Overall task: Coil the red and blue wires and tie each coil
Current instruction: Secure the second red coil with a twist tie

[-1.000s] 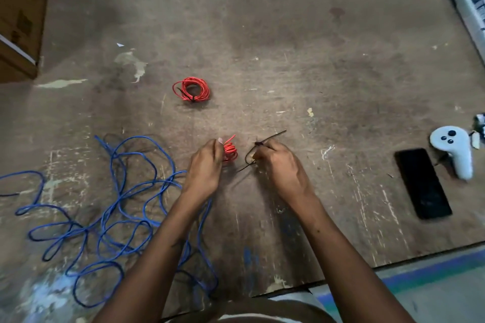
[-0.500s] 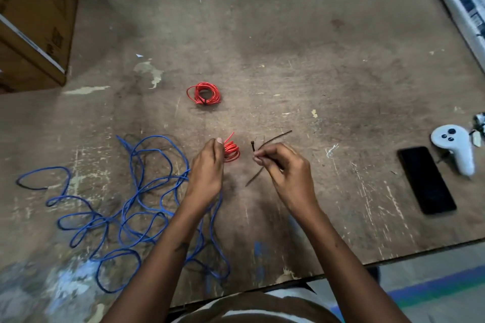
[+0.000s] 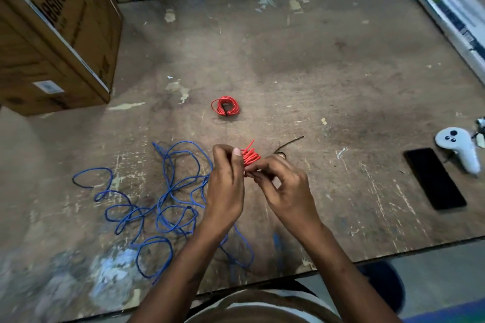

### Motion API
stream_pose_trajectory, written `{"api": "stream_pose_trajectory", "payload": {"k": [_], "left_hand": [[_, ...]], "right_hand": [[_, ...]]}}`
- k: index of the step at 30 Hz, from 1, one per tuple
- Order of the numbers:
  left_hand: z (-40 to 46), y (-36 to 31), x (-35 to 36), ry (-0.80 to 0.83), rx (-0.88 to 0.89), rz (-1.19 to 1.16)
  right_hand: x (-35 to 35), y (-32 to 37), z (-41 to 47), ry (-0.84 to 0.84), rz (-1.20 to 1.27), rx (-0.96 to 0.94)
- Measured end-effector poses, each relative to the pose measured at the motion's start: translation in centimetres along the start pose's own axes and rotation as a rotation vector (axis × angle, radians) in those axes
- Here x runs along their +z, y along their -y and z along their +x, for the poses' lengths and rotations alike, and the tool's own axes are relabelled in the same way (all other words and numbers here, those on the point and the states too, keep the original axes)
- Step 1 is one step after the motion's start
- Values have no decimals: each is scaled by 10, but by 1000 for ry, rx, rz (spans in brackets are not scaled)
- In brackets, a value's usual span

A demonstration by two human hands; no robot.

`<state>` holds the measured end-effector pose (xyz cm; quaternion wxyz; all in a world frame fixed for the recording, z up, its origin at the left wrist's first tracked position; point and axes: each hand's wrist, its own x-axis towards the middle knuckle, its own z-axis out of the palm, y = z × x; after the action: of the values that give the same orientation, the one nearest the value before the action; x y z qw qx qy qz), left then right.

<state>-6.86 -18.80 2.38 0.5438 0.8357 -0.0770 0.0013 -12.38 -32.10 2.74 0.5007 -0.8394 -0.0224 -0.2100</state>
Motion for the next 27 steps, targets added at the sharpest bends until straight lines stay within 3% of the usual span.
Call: {"api": "stream_pose_trajectory", "payload": {"k": [4,15,23,27], "left_hand": [[-6,6,-10,-41,18,-43],[-26,7,-36,83,3,-174],[-28,5,-41,188,-302,-585],[-31,-3,-50,267,-287,-640]], "right_hand": [[3,8,-7,-32,-80,-65],[17,28,-18,-64,-242,-110],[32,23,-29,-145,-467,-334],[29,24,-28,-177,-490,-378]]}}
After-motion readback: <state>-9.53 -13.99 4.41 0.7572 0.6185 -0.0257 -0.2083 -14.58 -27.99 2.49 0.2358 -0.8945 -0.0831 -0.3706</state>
